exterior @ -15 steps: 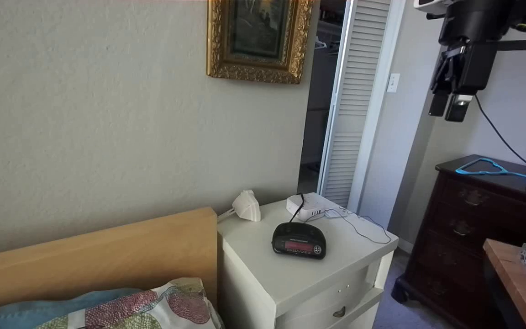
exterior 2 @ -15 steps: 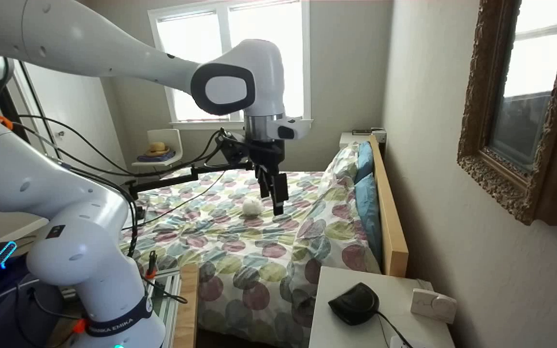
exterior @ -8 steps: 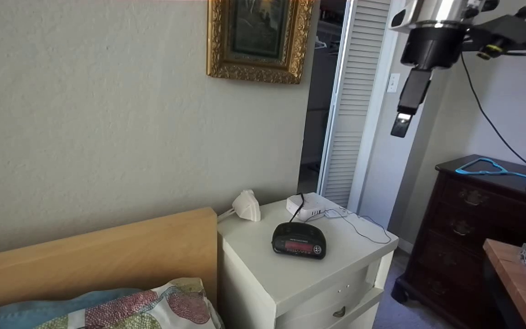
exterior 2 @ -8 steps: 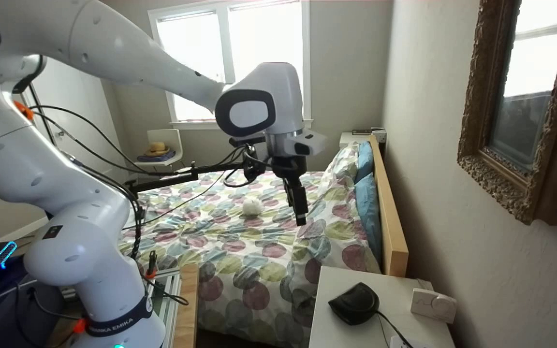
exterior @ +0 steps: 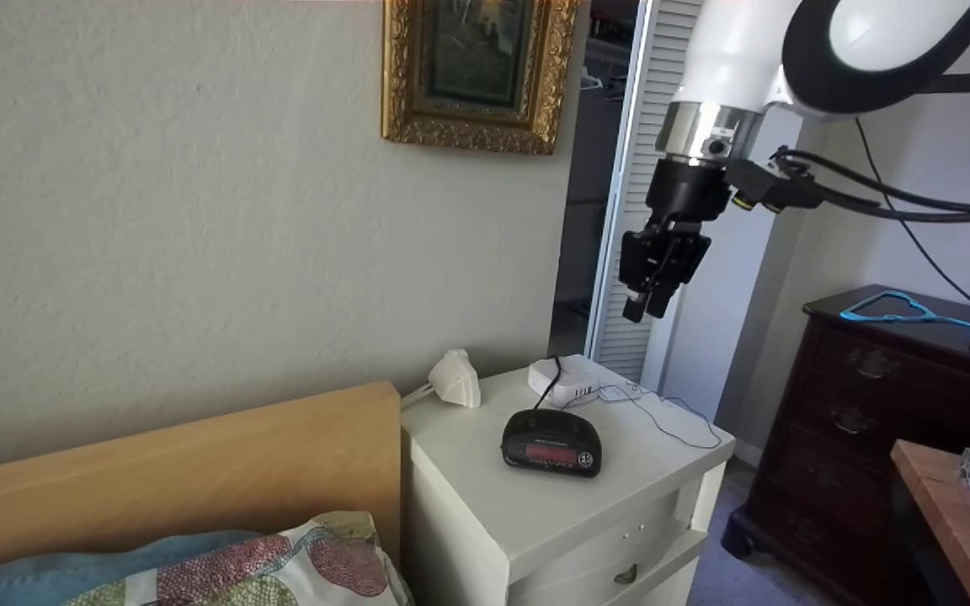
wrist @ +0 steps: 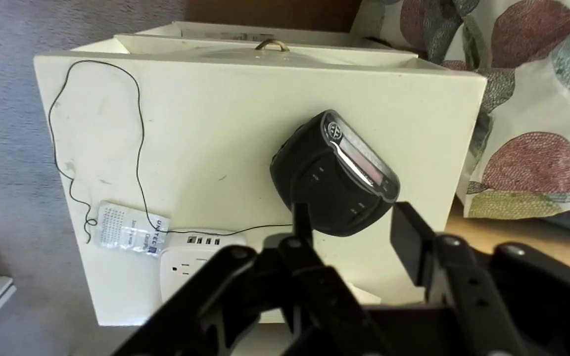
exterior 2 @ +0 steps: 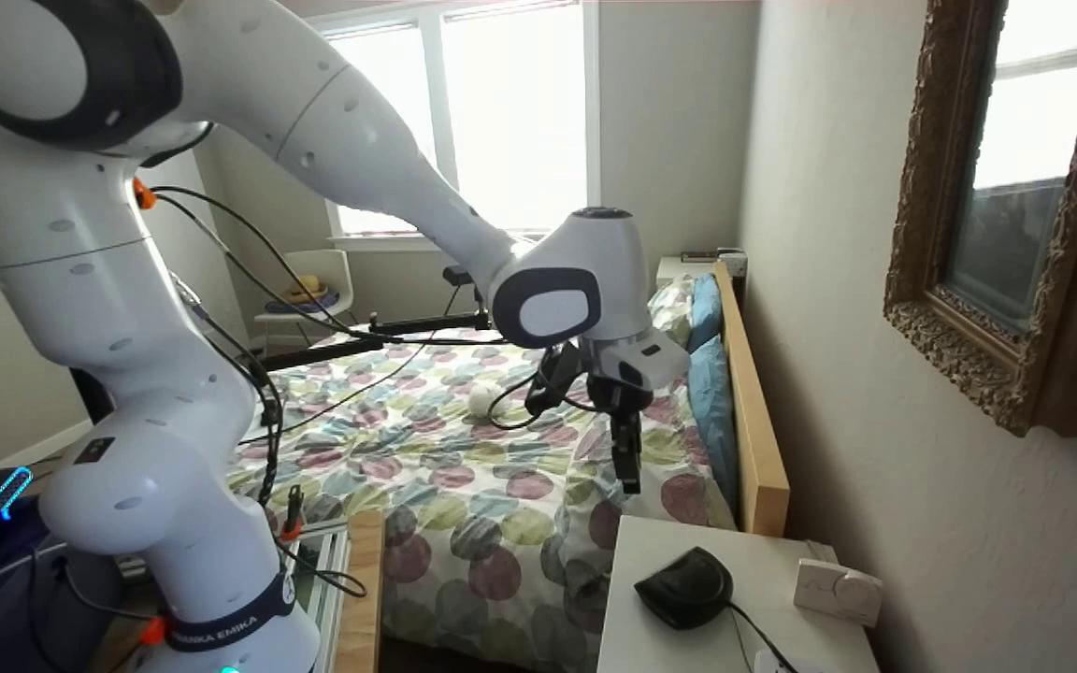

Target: Press the right button on the radio

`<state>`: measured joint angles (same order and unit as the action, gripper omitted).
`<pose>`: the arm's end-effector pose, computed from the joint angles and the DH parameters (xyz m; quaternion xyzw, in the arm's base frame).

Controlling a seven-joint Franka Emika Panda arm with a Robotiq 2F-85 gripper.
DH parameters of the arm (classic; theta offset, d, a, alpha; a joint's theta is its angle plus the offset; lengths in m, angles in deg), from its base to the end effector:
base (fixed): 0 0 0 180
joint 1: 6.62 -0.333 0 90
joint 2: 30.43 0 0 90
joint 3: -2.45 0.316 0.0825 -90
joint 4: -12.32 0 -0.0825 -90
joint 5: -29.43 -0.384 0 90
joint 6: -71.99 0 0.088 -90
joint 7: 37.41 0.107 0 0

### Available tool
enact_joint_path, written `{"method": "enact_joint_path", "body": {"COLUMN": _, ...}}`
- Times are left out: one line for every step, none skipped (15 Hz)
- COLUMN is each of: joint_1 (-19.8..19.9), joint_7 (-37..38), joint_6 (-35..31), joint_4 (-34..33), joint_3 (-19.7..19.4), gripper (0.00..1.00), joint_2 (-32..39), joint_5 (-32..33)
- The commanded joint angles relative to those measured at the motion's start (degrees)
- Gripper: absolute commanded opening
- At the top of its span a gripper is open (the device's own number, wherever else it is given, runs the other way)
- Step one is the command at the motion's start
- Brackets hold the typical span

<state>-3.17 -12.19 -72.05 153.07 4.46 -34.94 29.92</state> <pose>0.4841 -0.0121 0.3401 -0.9716 0.2268 -0.0674 0.0100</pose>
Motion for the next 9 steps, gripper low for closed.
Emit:
{"method": "enact_joint_path", "body": {"joint_1": -0.32, "joint_7": 0.58, "joint_6": -3.9, "joint_4": -3.32, "joint_3": -1.45, "gripper": 0.17, "joint_2": 7.15, "joint_5": -1.6}}
{"method": "enact_joint_path", "body": {"joint_1": -0.58, "joint_7": -1.33, "joint_6": -4.57, "joint_4": -3.64, "joint_3": -1.78, "gripper": 0.09, "joint_2": 8.29, "joint_5": -1.58}}
{"method": "enact_joint_path", "body": {"joint_1": -0.75, "joint_7": -2.2, "joint_6": -5.33, "joint_4": -3.94, "joint_3": -2.04, "gripper": 0.04, "joint_2": 9.45, "joint_5": -0.72}}
{"method": "enact_joint_path", "body": {"joint_1": -0.89, "joint_7": -3.63, "joint_6": -6.03, "joint_4": -4.17, "joint_3": -2.25, "gripper": 0.0, "joint_2": 10.5, "joint_5": -0.13}}
{"method": "enact_joint_path", "body": {"joint_1": -1.01, "joint_7": -5.08, "joint_6": -6.65, "joint_4": -4.38, "joint_3": -2.37, "gripper": 0.0, "joint_2": 11.42, "joint_5": -0.17}}
{"method": "enact_joint_path", "body": {"joint_1": -1.09, "joint_7": -6.55, "joint_6": -7.34, "joint_4": -4.48, "joint_3": -2.47, "gripper": 0.0, "joint_2": 12.34, "joint_5": -0.24}}
{"method": "enact_joint_path", "body": {"joint_1": -1.15, "joint_7": -7.78, "joint_6": -8.33, "joint_4": -4.39, "joint_3": -2.61, "gripper": 0.0, "joint_2": 13.14, "joint_5": 0.1}}
{"method": "enact_joint_path", "body": {"joint_1": -1.23, "joint_7": -8.71, "joint_6": -9.77, "joint_4": -3.91, "joint_3": -2.94, "gripper": 0.01, "joint_2": 13.75, "joint_5": 1.01}}
{"method": "enact_joint_path", "body": {"joint_1": -1.28, "joint_7": -9.94, "joint_6": -11.02, "joint_4": -3.53, "joint_3": -3.13, "gripper": 0.01, "joint_2": 14.38, "joint_5": 1.03}}
